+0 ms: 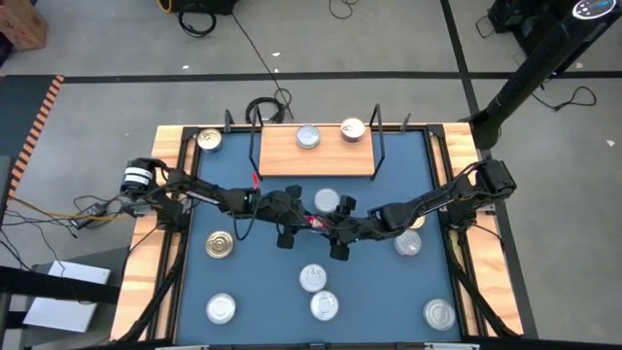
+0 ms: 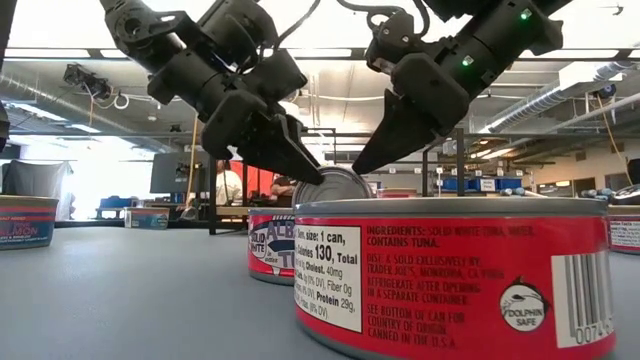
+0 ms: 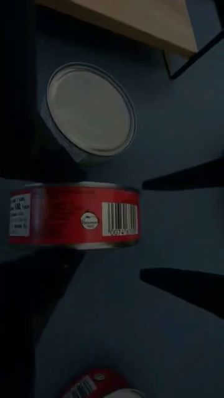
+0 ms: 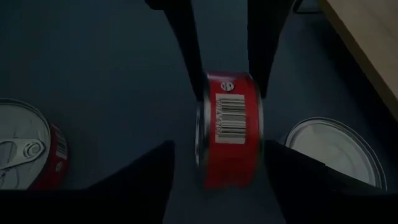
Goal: Stack canned seafood by type on shelf
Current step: Put the red tuna can on the shelf
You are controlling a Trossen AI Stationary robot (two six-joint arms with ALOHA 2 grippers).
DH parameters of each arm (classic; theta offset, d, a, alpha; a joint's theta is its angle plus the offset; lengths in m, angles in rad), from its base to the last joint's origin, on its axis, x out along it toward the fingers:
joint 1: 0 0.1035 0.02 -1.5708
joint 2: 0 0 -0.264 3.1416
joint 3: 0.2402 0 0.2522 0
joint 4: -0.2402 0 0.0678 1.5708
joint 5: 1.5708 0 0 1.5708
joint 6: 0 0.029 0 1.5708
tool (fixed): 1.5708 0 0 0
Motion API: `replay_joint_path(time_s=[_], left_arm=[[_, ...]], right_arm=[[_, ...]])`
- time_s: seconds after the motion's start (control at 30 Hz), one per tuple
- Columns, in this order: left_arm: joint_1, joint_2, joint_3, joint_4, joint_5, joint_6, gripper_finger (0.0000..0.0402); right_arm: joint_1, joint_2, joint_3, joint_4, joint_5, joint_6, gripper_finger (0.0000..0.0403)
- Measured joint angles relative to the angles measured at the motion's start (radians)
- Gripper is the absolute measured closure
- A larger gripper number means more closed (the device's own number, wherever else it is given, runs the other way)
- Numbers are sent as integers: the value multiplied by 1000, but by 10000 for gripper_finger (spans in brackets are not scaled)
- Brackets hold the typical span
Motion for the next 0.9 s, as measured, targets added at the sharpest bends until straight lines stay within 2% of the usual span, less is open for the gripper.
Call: replay_joint_path(time_s=[0.13,0.27,0.37,0.47,0.63,0.77,0.9], left_arm=[[-2,-37,-1,-20,-77,41,252],[-2,-110,46,-157,-201,81,252],[-7,-153,101,-299,-360,128,252],[-8,-176,158,-405,-550,176,252],[16,-168,201,-506,-837,204,252],[87,-151,200,-517,-906,200,252],[161,-101,206,-518,-943,236,252]], right_arm=[[12,-7,0,-6,0,-19,163],[27,-51,0,-43,0,-26,176],[36,-96,0,-93,3,-26,191],[41,-140,0,-179,61,-14,217],[37,-183,-6,-327,108,27,300],[26,-193,-36,-328,109,30,385],[16,-187,-46,-316,111,39,384]])
